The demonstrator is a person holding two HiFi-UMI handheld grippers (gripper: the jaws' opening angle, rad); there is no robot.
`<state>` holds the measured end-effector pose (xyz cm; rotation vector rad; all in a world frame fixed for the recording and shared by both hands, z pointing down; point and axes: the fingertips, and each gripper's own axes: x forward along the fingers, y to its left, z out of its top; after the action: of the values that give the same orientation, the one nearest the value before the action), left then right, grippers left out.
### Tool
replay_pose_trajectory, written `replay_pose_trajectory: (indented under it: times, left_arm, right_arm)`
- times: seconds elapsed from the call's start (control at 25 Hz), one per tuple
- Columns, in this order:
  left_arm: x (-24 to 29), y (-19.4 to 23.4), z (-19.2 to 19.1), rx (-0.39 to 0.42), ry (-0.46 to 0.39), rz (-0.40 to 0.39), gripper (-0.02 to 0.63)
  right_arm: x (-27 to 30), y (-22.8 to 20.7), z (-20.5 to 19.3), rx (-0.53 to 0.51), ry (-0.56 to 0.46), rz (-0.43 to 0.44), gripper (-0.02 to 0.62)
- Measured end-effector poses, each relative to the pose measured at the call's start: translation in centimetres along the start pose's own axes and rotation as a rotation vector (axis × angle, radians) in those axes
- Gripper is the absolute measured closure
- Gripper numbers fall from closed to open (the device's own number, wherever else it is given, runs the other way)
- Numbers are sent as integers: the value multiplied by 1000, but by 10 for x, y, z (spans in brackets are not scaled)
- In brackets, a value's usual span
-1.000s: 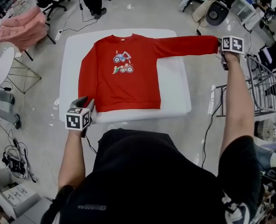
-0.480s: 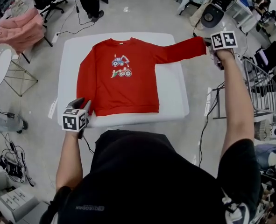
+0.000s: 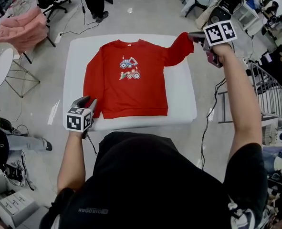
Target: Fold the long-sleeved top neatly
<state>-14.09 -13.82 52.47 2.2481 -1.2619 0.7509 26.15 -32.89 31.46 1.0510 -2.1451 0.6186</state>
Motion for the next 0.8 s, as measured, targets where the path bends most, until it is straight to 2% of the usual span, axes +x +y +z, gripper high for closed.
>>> replay_pose_trajectory:
  times: [0.12,0.24,0.64,0.8]
  left_arm:
    - [-5,11,-3,-10,-6,7,486]
    - [-12,22,-9,-25,-9,19,486]
    - [-27,59,-29,-59,-2,51,486]
    - [-28,69,-33,-65,8,49,486]
  right_arm:
    - [21,37,23,-1,-32,84,577]
    - [45,65,39,-6,-34,124,577]
    - [159,135,48,-105,91,149,577]
    - [205,152,43,-100,142,147,577]
